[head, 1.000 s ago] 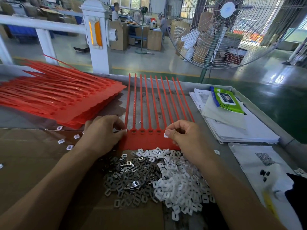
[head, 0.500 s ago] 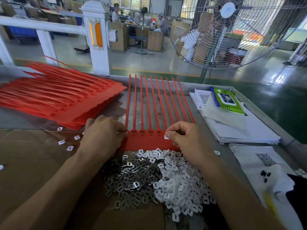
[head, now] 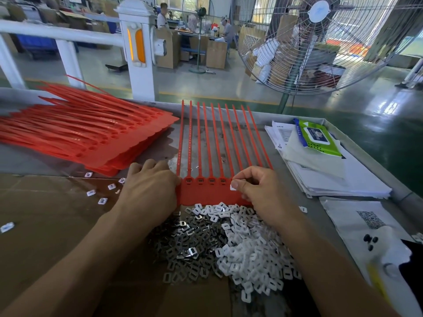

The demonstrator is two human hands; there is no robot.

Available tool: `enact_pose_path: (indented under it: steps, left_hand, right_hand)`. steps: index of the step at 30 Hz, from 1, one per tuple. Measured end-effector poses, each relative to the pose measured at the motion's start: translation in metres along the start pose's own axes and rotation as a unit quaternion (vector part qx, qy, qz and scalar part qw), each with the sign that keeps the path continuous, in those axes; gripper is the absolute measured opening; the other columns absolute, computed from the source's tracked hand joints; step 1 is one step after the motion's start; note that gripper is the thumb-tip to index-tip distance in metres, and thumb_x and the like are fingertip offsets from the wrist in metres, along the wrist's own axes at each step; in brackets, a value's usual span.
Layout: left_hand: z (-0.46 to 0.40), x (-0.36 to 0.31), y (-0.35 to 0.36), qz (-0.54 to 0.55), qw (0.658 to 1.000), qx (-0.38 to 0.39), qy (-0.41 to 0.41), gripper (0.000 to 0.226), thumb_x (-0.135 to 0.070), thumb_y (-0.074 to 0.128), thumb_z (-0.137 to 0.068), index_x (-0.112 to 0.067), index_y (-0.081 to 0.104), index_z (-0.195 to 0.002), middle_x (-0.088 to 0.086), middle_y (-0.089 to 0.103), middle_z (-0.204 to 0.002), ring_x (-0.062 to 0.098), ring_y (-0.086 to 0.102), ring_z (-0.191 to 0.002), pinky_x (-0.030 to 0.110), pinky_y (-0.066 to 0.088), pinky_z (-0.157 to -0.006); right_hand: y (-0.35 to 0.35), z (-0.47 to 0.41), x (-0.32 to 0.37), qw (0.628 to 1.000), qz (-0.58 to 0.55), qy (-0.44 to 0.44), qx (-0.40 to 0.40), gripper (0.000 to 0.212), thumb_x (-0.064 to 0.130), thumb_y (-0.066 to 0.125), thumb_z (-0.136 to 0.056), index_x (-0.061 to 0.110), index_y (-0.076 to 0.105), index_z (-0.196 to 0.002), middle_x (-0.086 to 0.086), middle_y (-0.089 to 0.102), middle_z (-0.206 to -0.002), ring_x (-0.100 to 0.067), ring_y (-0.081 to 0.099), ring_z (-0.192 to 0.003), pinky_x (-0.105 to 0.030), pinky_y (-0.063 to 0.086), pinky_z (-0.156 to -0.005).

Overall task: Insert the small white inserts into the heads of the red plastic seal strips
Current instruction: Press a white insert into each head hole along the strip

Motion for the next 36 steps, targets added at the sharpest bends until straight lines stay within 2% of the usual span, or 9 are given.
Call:
enact_pose_path:
  steps: [4, 7, 10, 13, 16, 22, 26, 31, 36]
  left_hand:
    - [-0.001, -0.002, 0.0, -0.005, 1.0, 0.008, -0.008, 0.034, -0.031, 0.048, -0.092, -0.041, 0.069, -0.117, -0.012, 0.059, -0.115, 0.017, 0.044, -0.114, 0.038, 0.029, -0.096]
    - [-0.002, 0.007, 0.0, 0.044, 0.998, 0.013, -0.034, 0.034, -0.032, 0.051, -0.093, -0.048, 0.068, -0.118, -0.014, 0.063, -0.117, 0.018, 0.045, -0.115, 0.039, 0.028, -0.095]
    - [-0.003, 0.01, -0.002, 0.087, 0.994, -0.036, -0.054, 0.026, -0.029, 0.055, -0.093, -0.042, 0.075, -0.105, -0.013, 0.067, -0.105, 0.019, 0.048, -0.11, 0.036, 0.022, -0.086]
    - [-0.004, 0.013, -0.003, 0.101, 0.991, -0.056, -0.072, 0.025, -0.025, 0.059, -0.093, -0.041, 0.075, -0.103, -0.014, 0.067, -0.101, 0.018, 0.047, -0.11, 0.036, 0.022, -0.088]
    - [-0.003, 0.014, -0.001, 0.083, 0.994, -0.036, -0.068, 0.027, -0.026, 0.059, -0.094, -0.043, 0.074, -0.109, -0.015, 0.067, -0.106, 0.016, 0.046, -0.112, 0.037, 0.022, -0.091]
    - [-0.002, 0.007, -0.004, 0.026, 0.999, -0.03, -0.031, 0.031, -0.025, 0.056, -0.093, -0.045, 0.072, -0.112, -0.015, 0.063, -0.113, 0.015, 0.044, -0.11, 0.036, 0.025, -0.092]
    - [0.001, -0.006, -0.005, -0.022, 0.999, -0.037, -0.007, 0.03, -0.021, 0.05, -0.087, -0.035, 0.07, -0.105, -0.012, 0.058, -0.103, 0.016, 0.045, -0.104, 0.034, 0.023, -0.085]
    - [0.003, -0.007, -0.004, 0.005, 0.999, -0.026, -0.04, 0.033, -0.018, 0.048, -0.088, -0.034, 0.07, -0.107, -0.01, 0.058, -0.106, 0.017, 0.044, -0.107, 0.035, 0.025, -0.089]
    - [0.005, -0.011, -0.006, -0.013, 0.997, -0.056, -0.043, 0.026, -0.022, 0.051, -0.091, -0.031, 0.073, -0.101, -0.01, 0.059, -0.103, 0.017, 0.046, -0.105, 0.035, 0.028, -0.091]
  right_hand:
    - [0.001, -0.001, -0.001, 1.0, -0.017, -0.011, 0.002, 0.012, 0.027, 0.077, -0.091, 0.036, 0.073, -0.084, 0.007, 0.068, -0.069, -0.007, 0.06, -0.063, -0.031, 0.052, -0.066]
    - [0.002, -0.002, -0.004, 1.0, -0.013, -0.012, 0.002, 0.012, 0.028, 0.077, -0.09, 0.038, 0.073, -0.084, 0.009, 0.068, -0.069, -0.005, 0.061, -0.064, -0.028, 0.051, -0.065]
    - [0.002, -0.003, -0.005, 1.0, -0.005, -0.01, 0.007, 0.012, 0.03, 0.076, -0.091, 0.04, 0.072, -0.085, 0.011, 0.069, -0.069, -0.002, 0.061, -0.062, -0.021, 0.05, -0.061]
    - [0.003, -0.003, -0.003, 1.0, -0.005, -0.011, 0.008, 0.013, 0.029, 0.076, -0.092, 0.04, 0.072, -0.085, 0.012, 0.068, -0.067, 0.0, 0.06, -0.06, -0.019, 0.048, -0.059]
    - [0.003, -0.002, -0.003, 1.0, -0.008, -0.005, 0.006, 0.014, 0.029, 0.076, -0.092, 0.041, 0.072, -0.085, 0.012, 0.07, -0.07, 0.0, 0.061, -0.062, -0.023, 0.049, -0.062]
    - [0.002, -0.001, 0.0, 1.0, -0.003, -0.007, 0.005, 0.016, 0.03, 0.076, -0.092, 0.043, 0.071, -0.085, 0.01, 0.07, -0.073, -0.001, 0.062, -0.062, -0.018, 0.048, -0.06]
    - [0.001, 0.0, 0.006, 1.0, -0.018, -0.012, -0.001, 0.015, 0.029, 0.077, -0.091, 0.04, 0.073, -0.084, 0.009, 0.073, -0.075, -0.003, 0.067, -0.065, -0.021, 0.05, -0.064]
    - [0.002, 0.005, 0.012, 0.998, -0.068, -0.005, 0.007, 0.014, 0.024, 0.078, -0.091, 0.036, 0.076, -0.084, 0.005, 0.074, -0.074, -0.006, 0.069, -0.065, -0.018, 0.053, -0.061]
    - [0.005, 0.006, 0.014, 0.991, -0.133, 0.011, 0.021, 0.018, 0.015, 0.078, -0.09, 0.032, 0.078, -0.084, 0.003, 0.074, -0.072, -0.008, 0.069, -0.065, -0.019, 0.053, -0.061]
Point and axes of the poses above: each hand's wrist, its own z-axis away from the middle knuckle, its own y-axis out of the palm, x = y × z, the point moved 3 cm from there along -z, towards the middle knuckle
